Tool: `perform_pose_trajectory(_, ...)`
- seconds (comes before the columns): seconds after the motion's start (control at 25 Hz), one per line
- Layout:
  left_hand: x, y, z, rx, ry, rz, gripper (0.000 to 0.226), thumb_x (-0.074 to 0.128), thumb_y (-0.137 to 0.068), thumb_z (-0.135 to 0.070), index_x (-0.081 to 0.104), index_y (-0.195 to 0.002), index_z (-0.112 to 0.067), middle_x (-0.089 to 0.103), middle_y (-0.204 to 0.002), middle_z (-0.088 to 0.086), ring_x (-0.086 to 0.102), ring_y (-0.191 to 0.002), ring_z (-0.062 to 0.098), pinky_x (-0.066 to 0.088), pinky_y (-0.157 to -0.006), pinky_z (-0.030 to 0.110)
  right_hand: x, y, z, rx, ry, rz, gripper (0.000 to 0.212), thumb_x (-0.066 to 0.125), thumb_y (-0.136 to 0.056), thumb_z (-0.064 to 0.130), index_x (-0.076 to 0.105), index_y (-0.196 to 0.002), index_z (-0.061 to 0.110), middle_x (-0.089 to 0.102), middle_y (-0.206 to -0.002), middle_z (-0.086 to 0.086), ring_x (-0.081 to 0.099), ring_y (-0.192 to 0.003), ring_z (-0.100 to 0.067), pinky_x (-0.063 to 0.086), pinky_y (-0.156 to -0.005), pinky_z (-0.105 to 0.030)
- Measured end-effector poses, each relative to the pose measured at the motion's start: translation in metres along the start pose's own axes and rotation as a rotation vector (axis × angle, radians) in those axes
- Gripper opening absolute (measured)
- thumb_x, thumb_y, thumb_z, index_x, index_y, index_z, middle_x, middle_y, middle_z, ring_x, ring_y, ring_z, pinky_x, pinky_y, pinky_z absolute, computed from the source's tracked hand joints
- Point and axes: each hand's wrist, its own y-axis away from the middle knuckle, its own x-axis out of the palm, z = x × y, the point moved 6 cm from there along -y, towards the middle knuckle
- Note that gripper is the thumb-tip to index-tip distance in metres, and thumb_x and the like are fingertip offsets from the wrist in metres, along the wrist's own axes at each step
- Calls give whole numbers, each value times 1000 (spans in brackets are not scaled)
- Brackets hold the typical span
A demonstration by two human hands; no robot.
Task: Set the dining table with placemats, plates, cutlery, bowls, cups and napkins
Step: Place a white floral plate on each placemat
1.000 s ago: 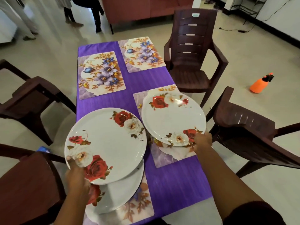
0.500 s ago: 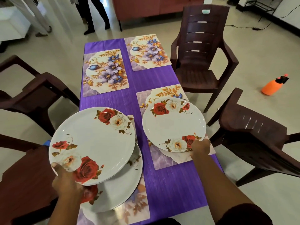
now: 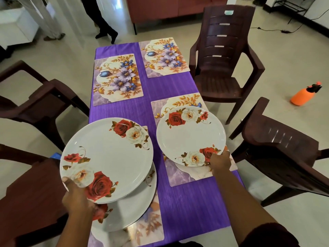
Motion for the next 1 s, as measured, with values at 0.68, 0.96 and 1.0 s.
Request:
perform_pose_trajectory(0.68, -2, -4, 7, -73, 21, 95, 64, 44, -91, -66, 60, -121, -13, 64, -110, 8, 63, -88, 31, 49, -62, 34, 57, 91, 69, -608, 218, 178, 31, 51, -98, 37, 54, -120, 15, 59, -118, -10, 58, -103, -24, 48, -85, -35)
perform_pose_trajectory(0.96, -32, -36, 4, -130, 32, 125, 67, 51, -85, -67, 63, -119, -10, 68, -114, 10, 66, -95, 33, 54, -78, 43, 143, 185, 82, -613, 279, 600, 35, 63, -92, 29, 57, -120, 11, 65, -113, -5, 60, -105, -22, 39, -81, -23)
perform_pose_trajectory(1.0, -39, -41, 1, -131, 47, 134, 65, 51, -87, -65, 63, -119, -10, 68, -111, 9, 66, -94, 33, 54, -76, 41, 148, 190, 80, -655, 293, 571, 32, 64, -91, 21, 59, -120, 9, 67, -115, -8, 61, -107, -24, 39, -80, -21)
